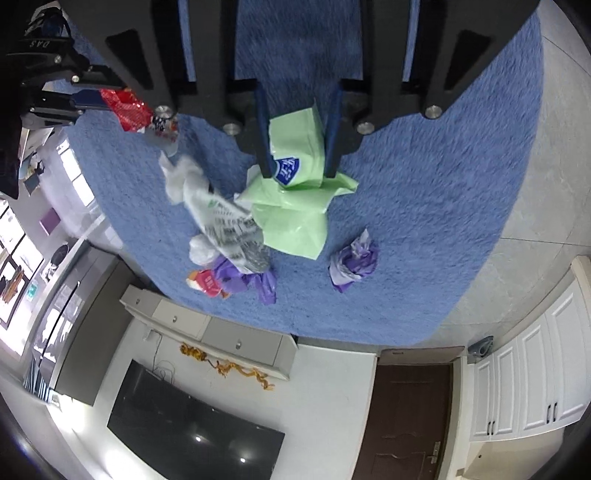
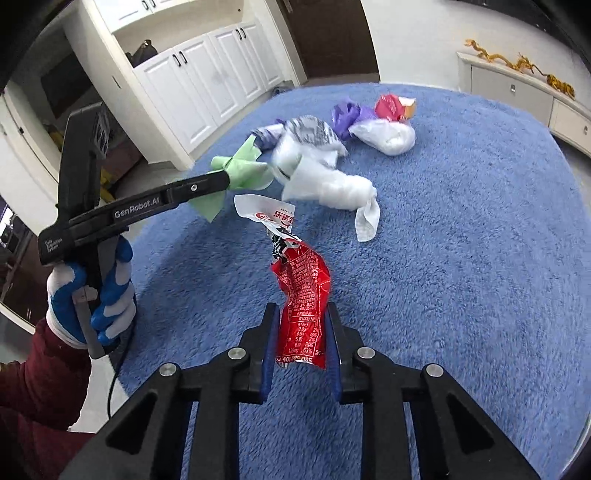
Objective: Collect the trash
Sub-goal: 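Grasp green wrapper with left tool while right tool grasps red wrapper, then carry both wrappers to the trash bin and open both tools over it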
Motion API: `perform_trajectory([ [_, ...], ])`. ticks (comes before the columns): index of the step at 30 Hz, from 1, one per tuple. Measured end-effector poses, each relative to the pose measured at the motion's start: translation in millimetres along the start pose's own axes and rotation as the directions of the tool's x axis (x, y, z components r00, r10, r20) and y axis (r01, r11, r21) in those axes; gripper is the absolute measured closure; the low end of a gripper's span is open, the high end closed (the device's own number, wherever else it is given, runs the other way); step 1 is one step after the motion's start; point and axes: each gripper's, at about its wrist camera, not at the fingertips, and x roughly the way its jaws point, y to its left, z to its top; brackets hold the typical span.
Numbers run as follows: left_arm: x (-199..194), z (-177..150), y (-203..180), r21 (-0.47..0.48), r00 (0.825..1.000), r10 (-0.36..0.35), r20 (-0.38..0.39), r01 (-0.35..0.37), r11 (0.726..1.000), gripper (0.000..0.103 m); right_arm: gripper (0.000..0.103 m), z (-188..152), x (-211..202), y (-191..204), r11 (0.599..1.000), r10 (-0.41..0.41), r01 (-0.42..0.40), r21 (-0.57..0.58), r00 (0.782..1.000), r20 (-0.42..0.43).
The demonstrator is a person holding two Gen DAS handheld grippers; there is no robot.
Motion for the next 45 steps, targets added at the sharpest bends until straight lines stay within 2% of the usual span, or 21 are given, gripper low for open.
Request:
perform_trajectory([
  [8, -59, -4, -21, 0.021, 0.998, 0.0, 0.07, -0.002, 1.0, 0.079, 0.08, -12, -53, -7, 1.0, 0.014, -0.015, 0.01, 0.992, 0.126],
  [13, -94, 11, -55, 0.06, 0.989, -0.035, 0.146, 0.027, 0.998, 0.079, 0.08, -27, -107, -39, 0.995, -0.046, 0.022, 0.094, 0.964, 0.261],
  [18, -121, 30, -106, 0.132, 0.972, -0.117, 0.204, 0.091, 0.987, 0.079, 0.08, -53, -175, -74, 0.975, -0.192, 0.135, 0.178, 0.911, 0.364],
  [21, -126, 39, -148, 0.198, 0.965, -0.173, 0.199, 0.134, 0.971, 0.078, 0.08, -79, -214, -104, 0.946, -0.288, 0.19, 0.264, 0.864, 0.412],
  [24, -120, 46, -203, 0.274, 0.957, -0.24, 0.161, 0.19, 0.943, 0.078, 0.079, -109, -245, -135, 0.902, -0.38, 0.223, 0.371, 0.818, 0.433],
  [27, -106, 51, -256, 0.336, 0.947, -0.3, 0.115, 0.247, 0.909, 0.078, 0.079, -142, -266, -171, 0.843, -0.461, 0.238, 0.482, 0.782, 0.421],
  [31, -71, 46, -340, 0.418, 0.935, -0.354, 0.016, 0.316, 0.852, 0.078, 0.079, -175, -278, -218, 0.772, -0.529, 0.24, 0.589, 0.757, 0.385],
  [33, -51, 39, -378, 0.443, 0.928, -0.371, -0.042, 0.35, 0.825, 0.078, 0.079, -194, -283, -236, 0.739, -0.552, 0.242, 0.628, 0.751, 0.361],
  [35, -29, 28, -415, 0.466, 0.911, -0.396, -0.112, 0.4, 0.789, 0.078, 0.079, -209, -283, -255, 0.707, -0.568, 0.239, 0.666, 0.752, 0.334],
  [39, 18, 4, -479, 0.494, 0.882, -0.408, -0.236, 0.47, 0.732, 0.078, 0.079, -238, -273, -292, 0.646, -0.579, 0.231, 0.728, 0.77, 0.269],
  [44, 81, -28, -534, 0.48, 0.844, -0.382, -0.377, 0.53, 0.699, 0.077, 0.078, -259, -249, -333, 0.584, -0.566, 0.225, 0.78, 0.801, 0.192],
  [45, 93, -34, -542, 0.469, 0.829, -0.383, -0.407, 0.549, 0.692, 0.077, 0.078, -261, -245, -339, 0.577, -0.562, 0.224, 0.786, 0.807, 0.183],
])
